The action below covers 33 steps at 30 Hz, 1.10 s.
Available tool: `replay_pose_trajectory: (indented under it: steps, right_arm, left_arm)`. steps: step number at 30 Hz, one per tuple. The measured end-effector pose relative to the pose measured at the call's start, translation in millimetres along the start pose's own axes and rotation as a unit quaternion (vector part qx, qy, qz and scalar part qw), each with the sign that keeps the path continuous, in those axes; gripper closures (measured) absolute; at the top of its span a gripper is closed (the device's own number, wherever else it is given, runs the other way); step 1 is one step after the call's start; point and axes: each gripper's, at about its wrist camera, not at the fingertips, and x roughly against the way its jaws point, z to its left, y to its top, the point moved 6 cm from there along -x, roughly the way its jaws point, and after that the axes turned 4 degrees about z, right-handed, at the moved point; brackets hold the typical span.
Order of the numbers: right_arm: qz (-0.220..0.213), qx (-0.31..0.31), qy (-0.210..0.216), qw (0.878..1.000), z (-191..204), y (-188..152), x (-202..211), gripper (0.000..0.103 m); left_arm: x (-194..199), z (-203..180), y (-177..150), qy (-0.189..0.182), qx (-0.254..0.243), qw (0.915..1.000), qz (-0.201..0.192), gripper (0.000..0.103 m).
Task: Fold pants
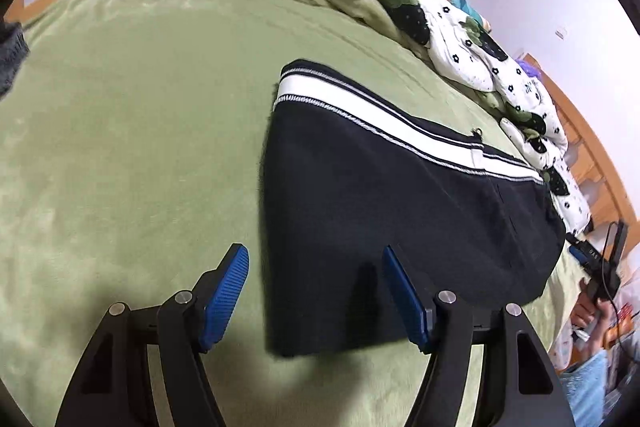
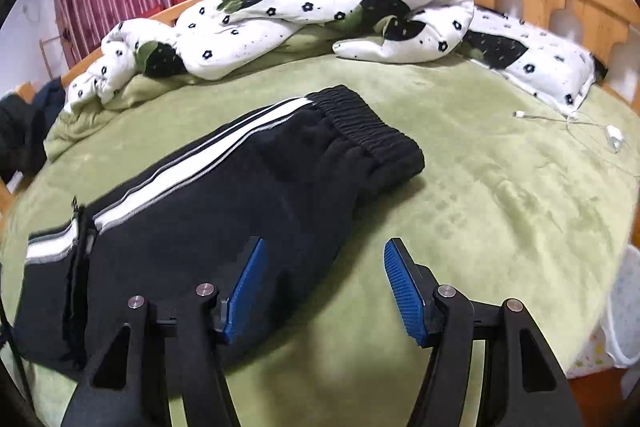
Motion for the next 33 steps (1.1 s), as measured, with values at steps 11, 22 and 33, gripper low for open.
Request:
replay_pose_trajectory:
  steps: [11, 22, 33]
  right_arm:
    - [0.06, -0.106, 0.099, 0.988, -2, 23, -95, 0.04]
    - [-0.095, -0.007, 0.052, 0.994, 95, 77, 23, 0.091]
    - [-0.124, 0.056, 0.143, 0.98, 262, 94, 94, 0.091]
  left_arm:
    - [-42, 16, 11, -0.08, 0.075, 0.9934, 0.033, 0.064]
    - [5, -6, 49, -0.088, 0.066, 0.9938, -0.017, 0.087]
    - [97, 80, 77, -0.048, 0.084, 0.9914, -0.089, 0.087]
